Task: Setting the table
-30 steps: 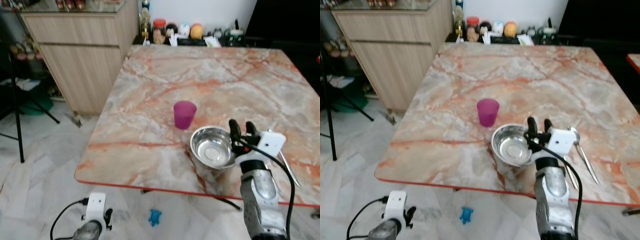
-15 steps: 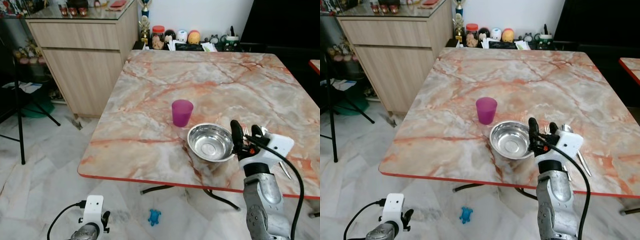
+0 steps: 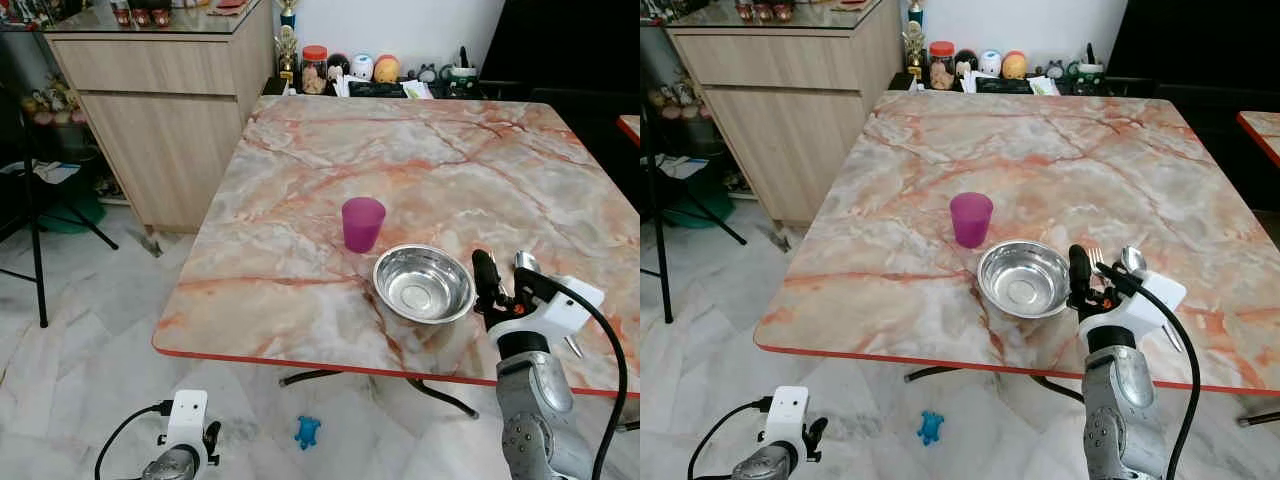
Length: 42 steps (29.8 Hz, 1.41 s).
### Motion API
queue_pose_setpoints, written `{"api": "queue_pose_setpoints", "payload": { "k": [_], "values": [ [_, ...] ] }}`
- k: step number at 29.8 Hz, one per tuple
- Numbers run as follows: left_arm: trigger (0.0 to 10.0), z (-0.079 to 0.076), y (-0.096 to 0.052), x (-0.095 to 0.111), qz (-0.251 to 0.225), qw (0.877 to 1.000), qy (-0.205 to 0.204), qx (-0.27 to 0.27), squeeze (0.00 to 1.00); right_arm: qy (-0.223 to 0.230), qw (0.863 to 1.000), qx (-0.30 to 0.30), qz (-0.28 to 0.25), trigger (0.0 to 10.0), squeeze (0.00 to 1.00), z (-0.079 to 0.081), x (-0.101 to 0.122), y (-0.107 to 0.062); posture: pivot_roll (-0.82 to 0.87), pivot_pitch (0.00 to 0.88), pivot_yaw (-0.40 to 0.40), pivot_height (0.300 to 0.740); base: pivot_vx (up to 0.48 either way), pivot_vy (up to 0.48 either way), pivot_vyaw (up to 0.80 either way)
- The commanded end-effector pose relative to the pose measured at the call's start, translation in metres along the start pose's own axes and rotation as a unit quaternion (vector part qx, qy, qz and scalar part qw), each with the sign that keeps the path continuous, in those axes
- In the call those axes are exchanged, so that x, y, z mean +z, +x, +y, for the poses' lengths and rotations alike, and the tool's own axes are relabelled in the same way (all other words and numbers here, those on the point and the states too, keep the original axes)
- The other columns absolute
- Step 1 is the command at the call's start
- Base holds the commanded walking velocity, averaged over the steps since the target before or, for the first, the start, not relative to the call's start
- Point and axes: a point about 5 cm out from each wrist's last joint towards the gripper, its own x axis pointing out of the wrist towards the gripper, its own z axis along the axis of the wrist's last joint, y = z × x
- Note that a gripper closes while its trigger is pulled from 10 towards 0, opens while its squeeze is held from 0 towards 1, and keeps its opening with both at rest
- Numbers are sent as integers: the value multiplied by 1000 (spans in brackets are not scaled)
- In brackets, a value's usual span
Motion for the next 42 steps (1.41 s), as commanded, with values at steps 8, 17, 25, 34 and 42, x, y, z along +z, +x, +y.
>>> {"api": "queue_pose_setpoints", "payload": {
  "k": [8,17,25,34,42],
  "values": [
    [10000,1,0,-3,10,1000,0,3,0,7,996,5,84,10000,0,-4,-26,4,0,34,-5,740,0,0,0],
    [10000,1,0,-3,9,1000,0,5,0,27,995,16,93,10000,0,-3,-29,8,4,36,-3,740,0,0,0],
    [10000,1,0,-3,10,1000,1,5,0,37,995,20,94,10000,0,-2,-29,13,5,36,-4,740,0,0,0],
    [10000,1,-1,-4,12,1000,1,4,0,43,994,19,103,10000,0,-3,-34,12,6,37,-5,740,0,0,0],
    [10000,1,-1,-4,13,1000,2,4,0,48,993,24,108,1804,0,-1,-37,13,8,37,-5,740,0,0,0]
  ]
}}
